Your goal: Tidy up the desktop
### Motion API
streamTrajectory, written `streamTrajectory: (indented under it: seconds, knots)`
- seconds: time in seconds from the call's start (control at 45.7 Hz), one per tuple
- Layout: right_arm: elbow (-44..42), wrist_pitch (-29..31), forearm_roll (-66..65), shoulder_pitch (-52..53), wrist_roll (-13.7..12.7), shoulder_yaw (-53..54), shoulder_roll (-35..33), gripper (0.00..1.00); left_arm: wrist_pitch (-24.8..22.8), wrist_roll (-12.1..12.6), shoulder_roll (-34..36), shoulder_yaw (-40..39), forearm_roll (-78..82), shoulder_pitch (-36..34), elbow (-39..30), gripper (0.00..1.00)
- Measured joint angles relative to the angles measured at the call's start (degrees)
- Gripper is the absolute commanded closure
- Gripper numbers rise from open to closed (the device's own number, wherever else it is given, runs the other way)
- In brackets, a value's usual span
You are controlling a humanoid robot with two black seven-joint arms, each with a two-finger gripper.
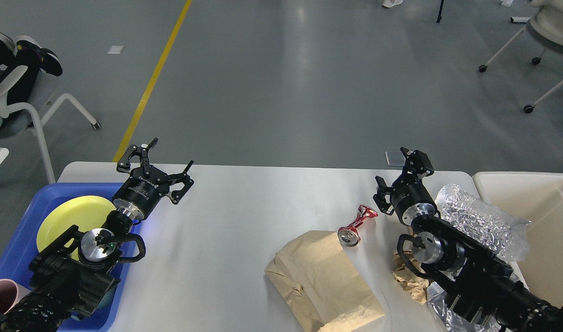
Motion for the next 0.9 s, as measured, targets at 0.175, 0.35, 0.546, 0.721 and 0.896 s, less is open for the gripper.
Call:
streamTrajectory:
  seconds: [0.175, 0.35, 0.546, 0.721, 0.896]
  knots:
    - [0.0, 0.0, 0.0, 0.0, 0.0, 0.0, 0.0, 0.0, 0.0, 0.0, 0.0, 0.0, 0.0, 0.0, 0.0, 0.04]
    - [0.0, 0.0, 0.0, 0.0, -0.03, 0.0, 0.0, 0.0, 0.0, 0.0, 0.0, 0.0, 0.0, 0.0, 0.0, 0.04]
    - [-0.09, 0.0, 0.0, 0.01, -0.21, 0.0, -0.01, 0.0, 0.0, 0.0, 0.0, 0.0, 0.0, 0.0, 0.0, 0.04]
    - [-0.09, 0.0, 0.0, 0.64, -0.59, 0.03, -0.41, 0.0, 0.0, 0.0, 0.0, 0.0, 0.0, 0.0, 0.0, 0.04]
    - [-0.09, 0.0, 0.01, 2.45, -0.62, 0.04, -1.77, 0.0, 0.0, 0.0, 0.01, 0.0, 0.0, 0.0, 0.0, 0.04]
